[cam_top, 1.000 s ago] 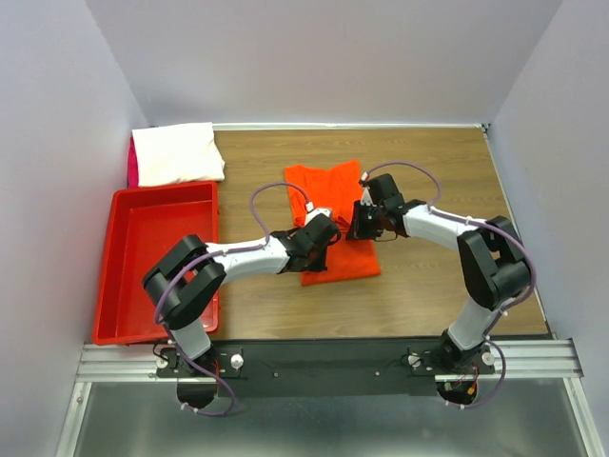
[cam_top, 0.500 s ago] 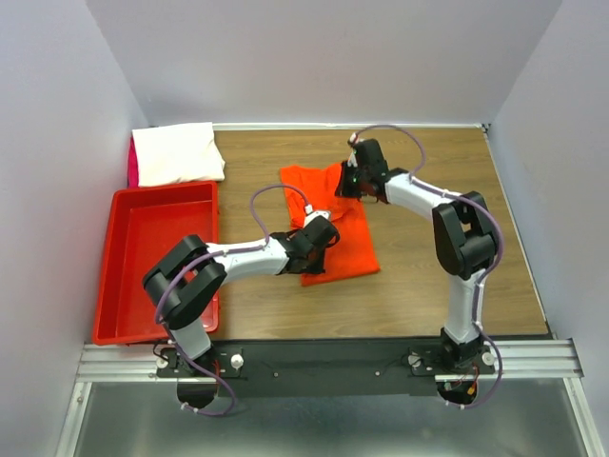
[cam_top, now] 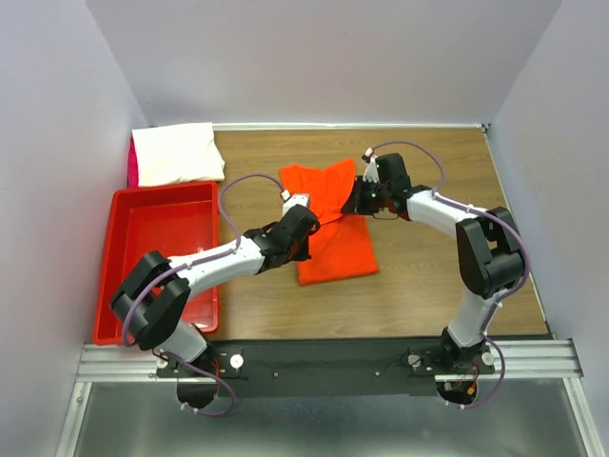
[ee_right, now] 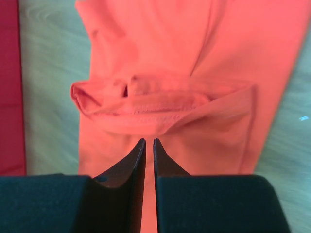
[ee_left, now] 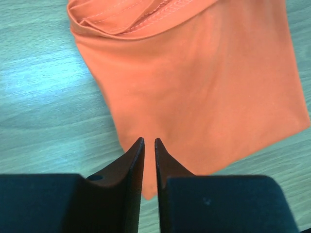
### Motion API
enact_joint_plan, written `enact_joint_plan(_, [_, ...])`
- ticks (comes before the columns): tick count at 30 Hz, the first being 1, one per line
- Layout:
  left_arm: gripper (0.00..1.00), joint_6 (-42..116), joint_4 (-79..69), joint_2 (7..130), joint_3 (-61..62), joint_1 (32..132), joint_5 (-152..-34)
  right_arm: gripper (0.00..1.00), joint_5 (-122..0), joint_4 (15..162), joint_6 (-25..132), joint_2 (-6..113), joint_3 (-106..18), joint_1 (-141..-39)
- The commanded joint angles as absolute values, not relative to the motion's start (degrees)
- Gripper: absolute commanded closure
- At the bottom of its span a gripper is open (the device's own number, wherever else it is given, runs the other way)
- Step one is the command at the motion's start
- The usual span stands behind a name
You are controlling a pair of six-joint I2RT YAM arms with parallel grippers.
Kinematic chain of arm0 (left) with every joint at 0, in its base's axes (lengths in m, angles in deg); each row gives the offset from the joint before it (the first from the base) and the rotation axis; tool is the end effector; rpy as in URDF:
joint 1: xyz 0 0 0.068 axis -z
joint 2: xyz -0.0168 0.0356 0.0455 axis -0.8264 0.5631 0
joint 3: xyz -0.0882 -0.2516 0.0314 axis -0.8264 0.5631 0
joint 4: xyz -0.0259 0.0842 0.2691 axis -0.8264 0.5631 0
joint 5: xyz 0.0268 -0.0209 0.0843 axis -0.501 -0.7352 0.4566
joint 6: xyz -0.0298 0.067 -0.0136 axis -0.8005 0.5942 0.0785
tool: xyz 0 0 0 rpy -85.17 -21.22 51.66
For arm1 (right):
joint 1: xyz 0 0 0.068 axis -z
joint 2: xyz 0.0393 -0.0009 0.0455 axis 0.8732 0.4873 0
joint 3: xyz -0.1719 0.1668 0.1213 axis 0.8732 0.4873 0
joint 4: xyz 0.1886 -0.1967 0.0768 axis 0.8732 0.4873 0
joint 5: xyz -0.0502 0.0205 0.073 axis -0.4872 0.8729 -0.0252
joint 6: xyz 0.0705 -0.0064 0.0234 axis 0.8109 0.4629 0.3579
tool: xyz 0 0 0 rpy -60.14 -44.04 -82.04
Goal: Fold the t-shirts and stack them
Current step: Fold the tshirt
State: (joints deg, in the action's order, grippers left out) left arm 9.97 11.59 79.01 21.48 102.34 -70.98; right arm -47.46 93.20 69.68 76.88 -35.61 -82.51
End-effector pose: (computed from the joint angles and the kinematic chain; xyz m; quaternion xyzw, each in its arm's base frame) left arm 0.2474 -0.2397 0.1671 0.0230 0.9312 -0.1501 0.3315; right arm 0.3925 0.1808 0.1580 -0.0632 0.9018 0.3078 0.2966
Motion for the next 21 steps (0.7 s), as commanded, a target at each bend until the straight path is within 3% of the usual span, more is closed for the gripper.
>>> enact_joint_plan(1, [0.77,10.23,8.61,80.14,22.06,102.49,-71.57,0.82,-40.99,88.17,71.96,76.36,-29.25,-83.25])
enact_joint_plan(11, [0.76,10.94,7.11,86.74,19.86,102.49,-75.09,0.81,-45.02,80.61,75.05,80.41,-26.51,-83.25])
enact_joint_plan(21, [0.76,10.85,7.72,86.04,21.09,102.49,-75.62,0.81,-43.54,79.91,75.84,87.08,-36.43,-83.25])
